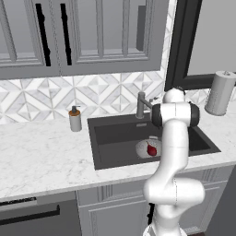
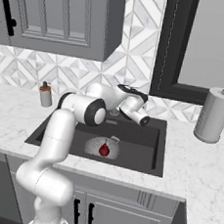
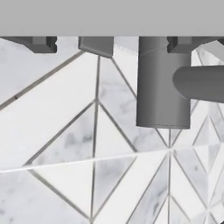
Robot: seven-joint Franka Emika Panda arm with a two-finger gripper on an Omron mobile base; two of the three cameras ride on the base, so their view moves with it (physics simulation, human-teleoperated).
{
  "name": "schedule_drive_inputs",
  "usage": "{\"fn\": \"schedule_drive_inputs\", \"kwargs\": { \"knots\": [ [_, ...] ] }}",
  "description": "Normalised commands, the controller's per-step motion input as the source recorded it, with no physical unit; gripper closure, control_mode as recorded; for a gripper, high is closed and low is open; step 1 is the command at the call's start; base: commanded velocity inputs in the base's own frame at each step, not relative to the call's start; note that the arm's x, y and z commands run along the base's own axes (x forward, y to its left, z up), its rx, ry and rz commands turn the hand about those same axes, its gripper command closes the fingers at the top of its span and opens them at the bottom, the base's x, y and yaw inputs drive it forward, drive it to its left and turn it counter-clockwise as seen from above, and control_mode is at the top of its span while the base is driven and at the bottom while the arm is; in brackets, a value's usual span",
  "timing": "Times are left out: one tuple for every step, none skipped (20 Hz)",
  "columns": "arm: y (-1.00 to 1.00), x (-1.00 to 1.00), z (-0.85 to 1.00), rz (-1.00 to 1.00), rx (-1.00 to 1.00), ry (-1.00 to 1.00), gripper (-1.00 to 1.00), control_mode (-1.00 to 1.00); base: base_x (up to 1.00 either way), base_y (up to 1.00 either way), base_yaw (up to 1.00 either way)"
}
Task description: Put the colander in the sink, put the pear in the colander, and turn on the sink faucet and pour water over the colander.
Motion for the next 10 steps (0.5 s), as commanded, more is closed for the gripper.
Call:
{"fn": "schedule_drive_inputs", "kwargs": {
  "knots": [
    [0.01, 0.09, 0.00, 0.00, 0.00, 0.00, -1.00, -1.00, 0.00, 0.00, 0.00],
    [0.00, 0.09, 0.00, 0.00, 0.00, 0.00, -1.00, -1.00, 0.00, 0.00, 0.00],
    [0.00, 0.09, 0.00, 0.00, 0.00, 0.00, -1.00, -1.00, 0.00, 0.00, 0.00],
    [0.01, 0.09, 0.00, 0.00, 0.00, 0.00, -1.00, -1.00, 0.00, 0.00, 0.00],
    [0.00, 0.10, -0.01, 0.00, 0.00, 0.00, -1.00, -1.00, 0.00, 0.00, 0.00],
    [0.00, 0.06, -0.01, 0.00, 0.00, 0.00, -1.00, -1.00, 0.00, 0.00, 0.00],
    [0.00, 0.06, -0.05, -0.01, 0.00, 0.00, -1.00, -1.00, 0.00, 0.00, 0.00],
    [0.00, 0.05, -0.05, -0.01, 0.00, 0.00, -1.00, -1.00, 0.00, 0.00, 0.00],
    [0.00, 0.05, -0.09, -0.01, 0.00, 0.00, -1.00, -1.00, 0.00, 0.00, 0.00],
    [0.00, 0.05, -0.08, -0.01, 0.00, 0.00, -1.00, -1.00, 0.00, 0.00, 0.00]
  ]
}}
